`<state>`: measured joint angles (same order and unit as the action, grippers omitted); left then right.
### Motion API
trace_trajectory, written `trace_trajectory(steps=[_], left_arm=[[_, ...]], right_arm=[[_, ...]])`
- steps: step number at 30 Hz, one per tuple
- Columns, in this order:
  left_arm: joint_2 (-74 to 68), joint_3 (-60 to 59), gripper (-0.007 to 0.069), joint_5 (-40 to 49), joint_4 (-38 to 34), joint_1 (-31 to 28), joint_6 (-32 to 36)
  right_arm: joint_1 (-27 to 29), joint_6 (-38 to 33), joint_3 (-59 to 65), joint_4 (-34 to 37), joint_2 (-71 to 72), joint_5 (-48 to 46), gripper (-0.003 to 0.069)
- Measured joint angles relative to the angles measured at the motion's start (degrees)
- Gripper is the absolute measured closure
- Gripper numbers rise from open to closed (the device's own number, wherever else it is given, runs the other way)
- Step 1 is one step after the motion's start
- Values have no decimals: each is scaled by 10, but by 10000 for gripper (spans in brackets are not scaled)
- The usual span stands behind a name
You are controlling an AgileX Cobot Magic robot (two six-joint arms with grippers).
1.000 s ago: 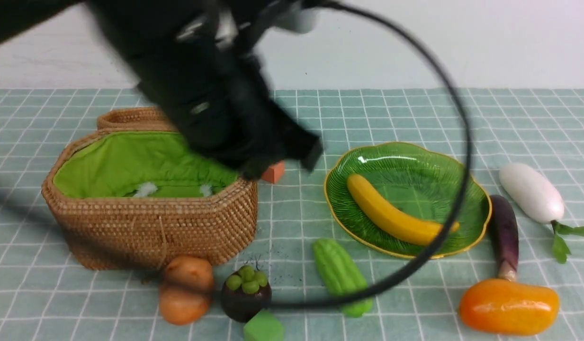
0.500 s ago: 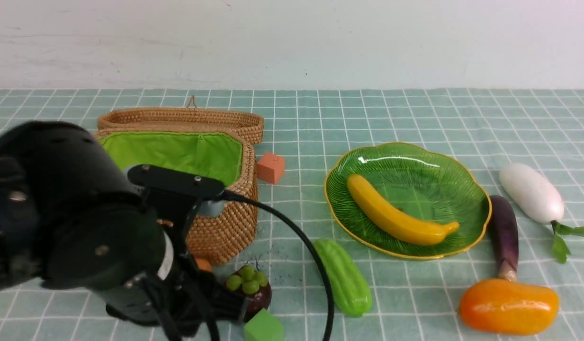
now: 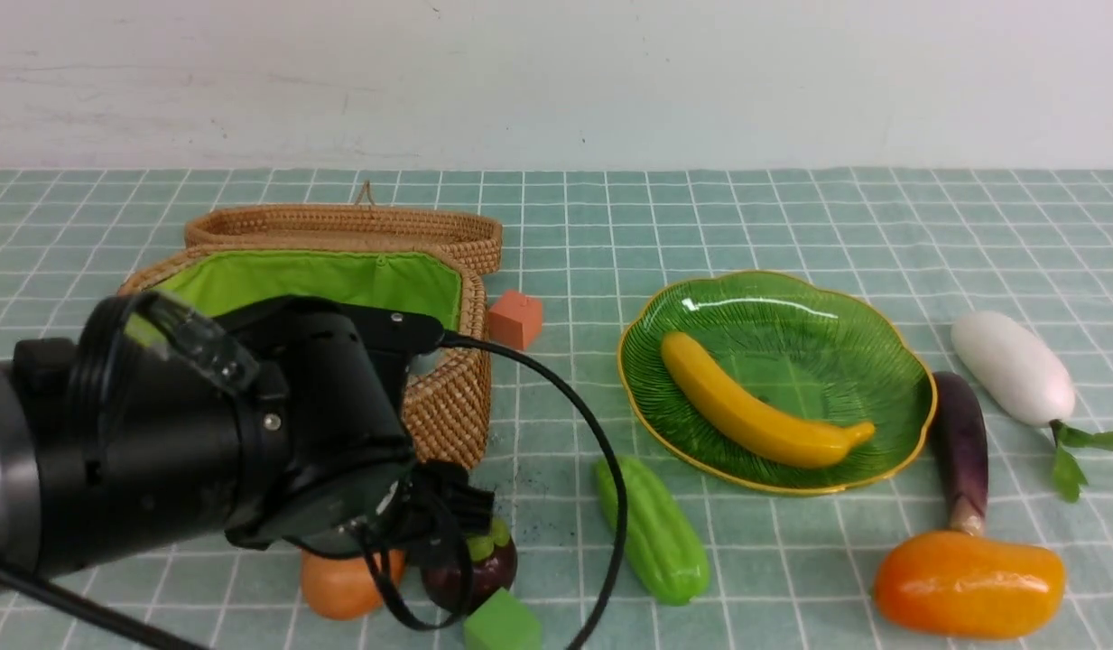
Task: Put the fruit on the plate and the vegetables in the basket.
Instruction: Grab a potato with your left arm and place it in the basket on the left
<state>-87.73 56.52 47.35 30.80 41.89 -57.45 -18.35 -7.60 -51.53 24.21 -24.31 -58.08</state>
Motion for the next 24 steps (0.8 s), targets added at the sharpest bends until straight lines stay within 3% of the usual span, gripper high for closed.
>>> trace_trajectory(steps=[6, 14, 24], left_arm=[[8, -8, 82, 36, -35, -12, 44], [20, -47, 92, -72, -44, -12, 48], [-3, -47, 92, -100, 47, -12, -36]], right_arm=[[0, 0, 0, 2, 0, -10, 477], [0, 0, 0, 2, 0, -12, 469], [0, 0, 0, 2, 0, -12, 463]])
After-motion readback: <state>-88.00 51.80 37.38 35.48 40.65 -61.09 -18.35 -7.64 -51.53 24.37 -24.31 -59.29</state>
